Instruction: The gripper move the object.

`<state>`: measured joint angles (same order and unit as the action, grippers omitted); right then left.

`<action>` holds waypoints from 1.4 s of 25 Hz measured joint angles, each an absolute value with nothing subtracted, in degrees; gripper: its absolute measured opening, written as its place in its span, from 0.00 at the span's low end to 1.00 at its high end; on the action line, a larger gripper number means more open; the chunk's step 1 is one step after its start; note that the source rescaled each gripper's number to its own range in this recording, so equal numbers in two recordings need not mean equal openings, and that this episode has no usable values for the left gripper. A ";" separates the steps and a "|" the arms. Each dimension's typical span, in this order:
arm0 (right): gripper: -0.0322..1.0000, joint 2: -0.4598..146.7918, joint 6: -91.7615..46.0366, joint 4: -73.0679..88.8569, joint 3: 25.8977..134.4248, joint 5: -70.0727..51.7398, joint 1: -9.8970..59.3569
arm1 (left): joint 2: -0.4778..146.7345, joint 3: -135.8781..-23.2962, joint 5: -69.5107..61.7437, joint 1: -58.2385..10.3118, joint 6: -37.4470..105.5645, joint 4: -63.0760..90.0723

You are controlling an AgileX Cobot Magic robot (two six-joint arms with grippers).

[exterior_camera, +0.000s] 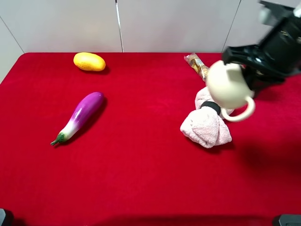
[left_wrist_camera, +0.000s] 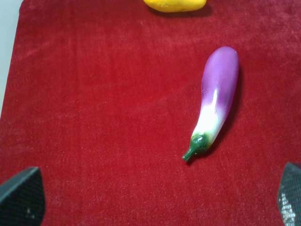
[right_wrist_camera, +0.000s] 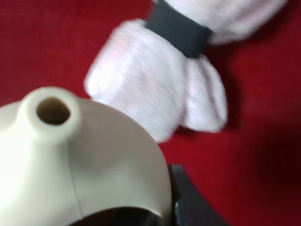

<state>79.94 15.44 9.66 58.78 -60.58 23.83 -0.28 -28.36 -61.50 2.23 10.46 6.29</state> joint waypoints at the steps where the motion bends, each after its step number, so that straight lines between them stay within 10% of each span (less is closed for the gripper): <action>1: 0.03 81.37 15.63 9.26 60.20 -60.53 25.01 | -0.28 -28.36 -61.50 2.23 10.46 6.29; 35: 0.03 115.47 15.99 8.21 90.90 -60.14 40.21 | -0.28 -28.36 -61.50 2.23 10.46 6.29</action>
<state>115.47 15.99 8.21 90.90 -60.14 40.21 -0.28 -28.36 -61.50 2.23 10.46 6.29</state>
